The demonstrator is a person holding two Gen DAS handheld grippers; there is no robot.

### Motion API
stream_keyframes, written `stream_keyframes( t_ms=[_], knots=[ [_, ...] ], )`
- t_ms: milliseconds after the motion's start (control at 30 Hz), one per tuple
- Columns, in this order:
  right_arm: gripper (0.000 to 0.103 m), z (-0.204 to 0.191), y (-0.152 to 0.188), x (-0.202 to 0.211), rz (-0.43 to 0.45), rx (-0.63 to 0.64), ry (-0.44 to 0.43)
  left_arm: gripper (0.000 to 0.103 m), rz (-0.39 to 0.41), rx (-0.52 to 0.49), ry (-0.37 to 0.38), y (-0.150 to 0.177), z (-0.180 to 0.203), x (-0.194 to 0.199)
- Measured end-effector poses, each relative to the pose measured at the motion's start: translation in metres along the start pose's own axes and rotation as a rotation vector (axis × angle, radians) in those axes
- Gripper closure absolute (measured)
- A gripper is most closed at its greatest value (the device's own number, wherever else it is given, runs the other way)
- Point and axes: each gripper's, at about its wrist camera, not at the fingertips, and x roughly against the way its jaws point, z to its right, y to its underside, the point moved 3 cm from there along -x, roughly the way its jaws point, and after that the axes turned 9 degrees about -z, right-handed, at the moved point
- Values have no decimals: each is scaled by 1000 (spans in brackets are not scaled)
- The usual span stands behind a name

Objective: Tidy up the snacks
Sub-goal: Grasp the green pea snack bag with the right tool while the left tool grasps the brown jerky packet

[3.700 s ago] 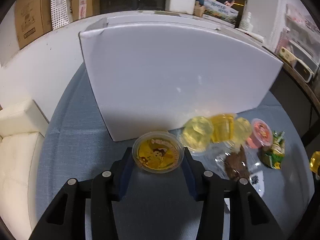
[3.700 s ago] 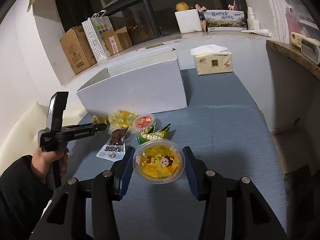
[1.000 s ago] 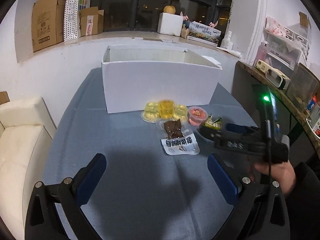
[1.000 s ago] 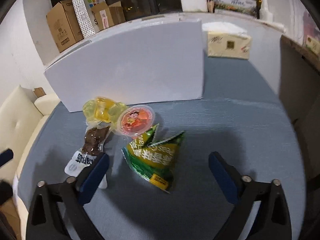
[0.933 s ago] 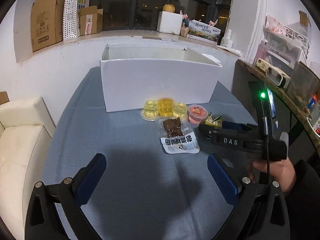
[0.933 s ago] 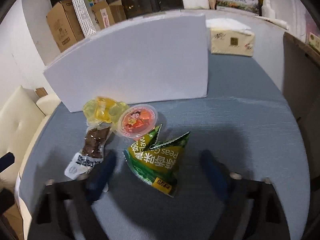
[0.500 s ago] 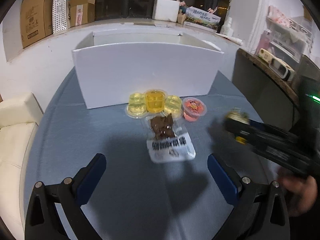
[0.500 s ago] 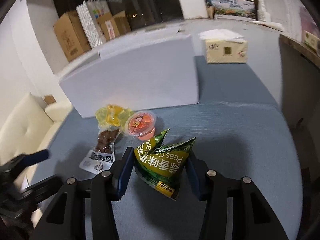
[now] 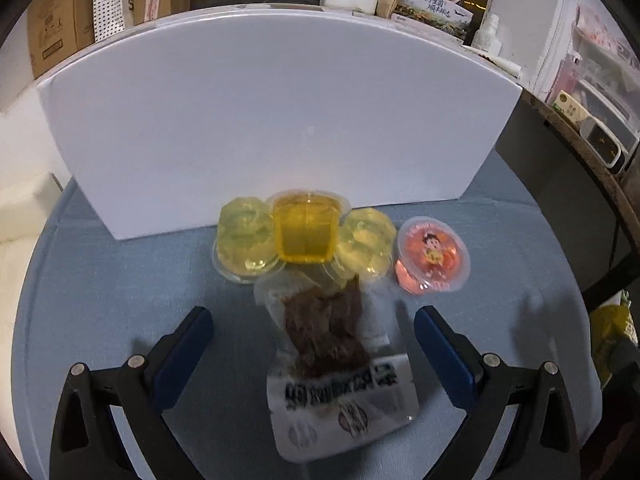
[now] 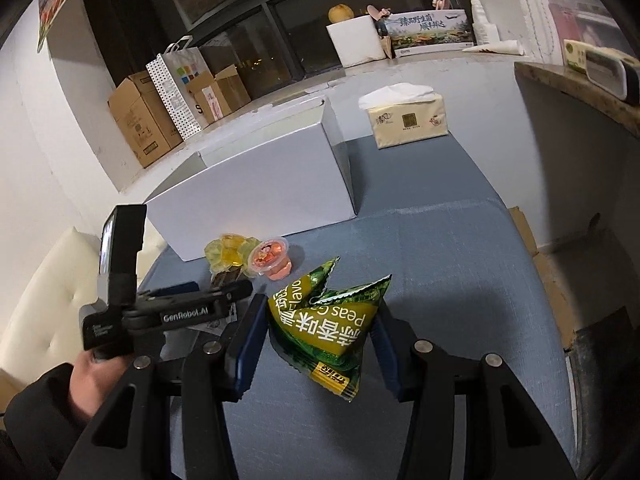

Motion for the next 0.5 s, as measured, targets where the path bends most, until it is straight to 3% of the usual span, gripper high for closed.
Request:
stream_keyframes(
  t_ms=[67,100,133,333,500],
  knots=[
    [49,2,0,-1,-3,-9,-2,17,10,-12,-28,0,1,0],
    [49,3,0,-2,-4,-12,-5,32,15,-16,-26,0,2,2],
    [49,3,0,-1,-3,-14,-9,35,18,-18,-19,1,2,4],
    [49,-1,2,0,4,-11,-19,39,43,-19,66,14,-5,16],
    [49,-8,2,-1,5,4,-25,39,107,-37,102,28,-9,50]
  ],
)
